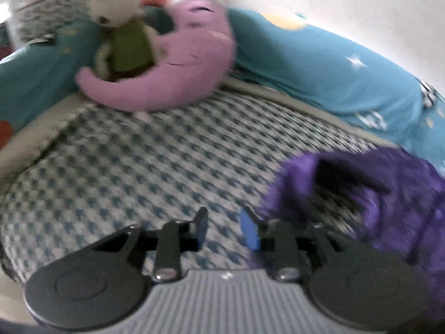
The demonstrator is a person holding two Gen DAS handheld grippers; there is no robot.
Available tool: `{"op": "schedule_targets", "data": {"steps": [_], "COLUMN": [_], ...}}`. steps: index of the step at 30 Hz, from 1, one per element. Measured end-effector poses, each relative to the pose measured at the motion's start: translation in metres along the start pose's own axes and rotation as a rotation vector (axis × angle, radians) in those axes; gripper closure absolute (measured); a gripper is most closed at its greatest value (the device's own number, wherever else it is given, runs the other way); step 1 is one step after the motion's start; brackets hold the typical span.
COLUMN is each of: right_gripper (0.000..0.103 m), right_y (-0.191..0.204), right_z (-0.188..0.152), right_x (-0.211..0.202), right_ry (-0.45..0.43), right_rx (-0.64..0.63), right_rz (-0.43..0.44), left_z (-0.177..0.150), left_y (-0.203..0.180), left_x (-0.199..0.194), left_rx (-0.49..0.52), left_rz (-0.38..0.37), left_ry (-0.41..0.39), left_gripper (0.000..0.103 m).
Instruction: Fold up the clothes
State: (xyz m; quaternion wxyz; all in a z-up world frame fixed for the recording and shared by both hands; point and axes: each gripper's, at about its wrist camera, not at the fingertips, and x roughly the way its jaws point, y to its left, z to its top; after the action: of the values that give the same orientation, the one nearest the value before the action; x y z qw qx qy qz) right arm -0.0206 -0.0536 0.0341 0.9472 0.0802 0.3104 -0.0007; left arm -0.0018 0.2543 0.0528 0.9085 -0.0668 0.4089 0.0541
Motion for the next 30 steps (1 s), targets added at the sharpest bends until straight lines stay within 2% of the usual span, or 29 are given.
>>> {"op": "schedule_targets", "data": {"steps": [4,5,7,12,17,18,19,22,23,25,27,30], "right_gripper": [0.052,0.052,0.052,0.052,0.052,0.052,0.052,0.052,0.052,0.052,0.052,0.052], "right_y": [0.000,-0.001,-0.001,-0.002,0.001,0.001,0.000,-0.002,-0.002,-0.002,-0.002,-0.003], "right_z": [0.000,0.001,0.001,0.002,0.002,0.002,0.002,0.002,0.002,0.003,0.003,0.003], "right_x": [0.000,0.000,-0.001,-0.001,-0.002,-0.002,-0.003,-0.003,-0.003,-0.003,-0.003,-0.002], "right_ry": [0.000,0.000,-0.001,-0.004,-0.007,-0.008,-0.007,-0.007,-0.007,-0.007,-0.007,-0.005], "right_rx": [-0.007,-0.008,-0.007,-0.003,-0.011,-0.012,-0.010,-0.003,-0.003,-0.002,-0.002,-0.003], "right_rz": [0.002,0.003,0.003,0.005,0.009,0.008,0.008,0.008,0.007,0.005,0.003,0.006], "left_z": [-0.010,-0.013,-0.020,-0.040,-0.048,-0.048,-0.049,-0.049,-0.049,-0.048,-0.043,-0.034], "left_y": [-0.026,-0.032,-0.045,-0.069,-0.074,-0.073,-0.072,-0.069,-0.069,-0.067,-0.060,-0.046], "left_x": [0.002,0.001,0.001,0.012,0.029,0.030,0.029,0.027,0.026,0.022,0.019,0.015], "left_rx": [0.109,0.140,0.207,0.347,0.381,0.379,0.375,0.368,0.372,0.372,0.343,0.293], "left_rz": [-0.059,-0.063,-0.063,-0.038,0.020,0.017,0.003,-0.054,-0.063,-0.064,-0.046,0.043], "left_ry": [0.024,0.026,0.029,0.081,0.110,0.113,0.116,0.128,0.125,0.115,0.100,0.053], "left_gripper": [0.038,0.034,0.019,0.009,0.008,0.013,0.027,0.056,0.060,0.078,0.084,0.087]}}
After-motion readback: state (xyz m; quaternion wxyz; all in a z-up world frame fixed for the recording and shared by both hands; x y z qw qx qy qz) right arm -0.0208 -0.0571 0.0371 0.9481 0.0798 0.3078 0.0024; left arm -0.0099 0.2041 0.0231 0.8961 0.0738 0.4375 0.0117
